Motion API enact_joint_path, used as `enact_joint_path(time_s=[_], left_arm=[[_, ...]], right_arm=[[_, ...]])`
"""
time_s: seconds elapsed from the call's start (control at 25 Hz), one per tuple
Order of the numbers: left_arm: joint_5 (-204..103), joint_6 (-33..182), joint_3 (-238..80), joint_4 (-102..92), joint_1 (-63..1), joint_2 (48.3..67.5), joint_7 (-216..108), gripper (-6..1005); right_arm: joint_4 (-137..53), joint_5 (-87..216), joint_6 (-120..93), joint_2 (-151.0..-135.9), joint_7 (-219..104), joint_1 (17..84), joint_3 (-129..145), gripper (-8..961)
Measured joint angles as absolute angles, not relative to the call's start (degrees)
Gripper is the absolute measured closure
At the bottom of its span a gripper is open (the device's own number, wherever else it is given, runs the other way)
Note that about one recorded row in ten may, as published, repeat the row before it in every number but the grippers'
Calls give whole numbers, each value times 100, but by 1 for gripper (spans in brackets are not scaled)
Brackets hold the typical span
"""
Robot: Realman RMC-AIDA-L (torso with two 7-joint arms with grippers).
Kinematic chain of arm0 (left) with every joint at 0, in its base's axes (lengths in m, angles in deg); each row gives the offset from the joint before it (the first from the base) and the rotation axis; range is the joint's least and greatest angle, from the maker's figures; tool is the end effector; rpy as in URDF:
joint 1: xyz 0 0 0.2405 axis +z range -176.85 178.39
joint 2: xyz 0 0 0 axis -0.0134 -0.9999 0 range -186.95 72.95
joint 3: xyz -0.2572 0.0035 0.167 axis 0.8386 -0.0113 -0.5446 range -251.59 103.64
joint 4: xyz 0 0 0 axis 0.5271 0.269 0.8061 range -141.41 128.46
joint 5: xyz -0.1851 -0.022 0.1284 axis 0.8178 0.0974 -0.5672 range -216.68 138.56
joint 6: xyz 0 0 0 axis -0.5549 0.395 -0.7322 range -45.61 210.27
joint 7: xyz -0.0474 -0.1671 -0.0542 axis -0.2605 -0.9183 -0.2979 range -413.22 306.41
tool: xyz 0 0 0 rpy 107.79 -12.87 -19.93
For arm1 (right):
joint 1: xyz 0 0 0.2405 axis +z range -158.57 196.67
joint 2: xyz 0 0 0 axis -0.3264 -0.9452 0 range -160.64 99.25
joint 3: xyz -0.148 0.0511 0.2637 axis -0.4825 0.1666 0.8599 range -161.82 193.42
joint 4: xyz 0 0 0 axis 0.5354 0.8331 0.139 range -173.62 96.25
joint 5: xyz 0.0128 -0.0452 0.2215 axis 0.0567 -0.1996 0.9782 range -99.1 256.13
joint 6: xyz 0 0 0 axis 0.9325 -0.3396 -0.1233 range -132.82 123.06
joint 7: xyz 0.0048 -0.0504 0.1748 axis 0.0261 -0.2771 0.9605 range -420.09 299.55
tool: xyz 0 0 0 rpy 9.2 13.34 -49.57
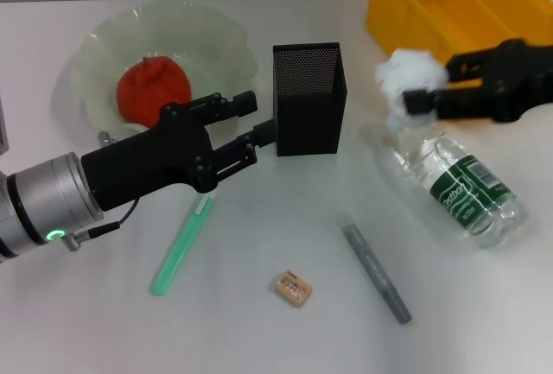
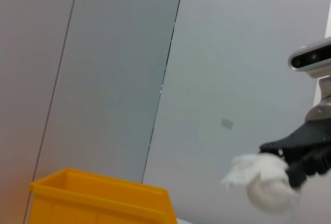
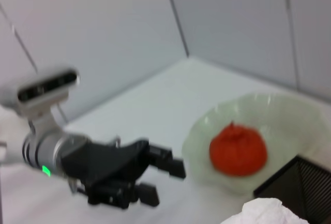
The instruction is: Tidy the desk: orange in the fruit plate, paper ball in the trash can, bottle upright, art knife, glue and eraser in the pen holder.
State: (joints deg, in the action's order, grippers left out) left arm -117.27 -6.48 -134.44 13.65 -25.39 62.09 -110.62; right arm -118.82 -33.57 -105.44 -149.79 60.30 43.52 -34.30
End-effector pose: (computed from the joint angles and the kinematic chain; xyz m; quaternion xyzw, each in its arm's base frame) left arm -0.2744 0.3432 -0.0938 -0.8881 -0.1680 -0.3993 0.1538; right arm 0.2166 0.3659 0.0321 -0.9414 0.2613 0.1797 0.1146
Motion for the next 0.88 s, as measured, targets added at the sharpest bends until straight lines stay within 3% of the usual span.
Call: enact_joint_path(time_s=[0.52, 0.88], left_arm=[[-11728, -626, -13445, 1356, -2552, 6209, -11028, 507], [-11726, -626, -13447, 1269, -2568, 6209, -10900, 507]], right_arm=[[-11396, -2064, -10714, -14980, 4978, 3689, -1734, 459], [-10111, -1898, -10300, -14955, 3901, 3677, -776, 460]])
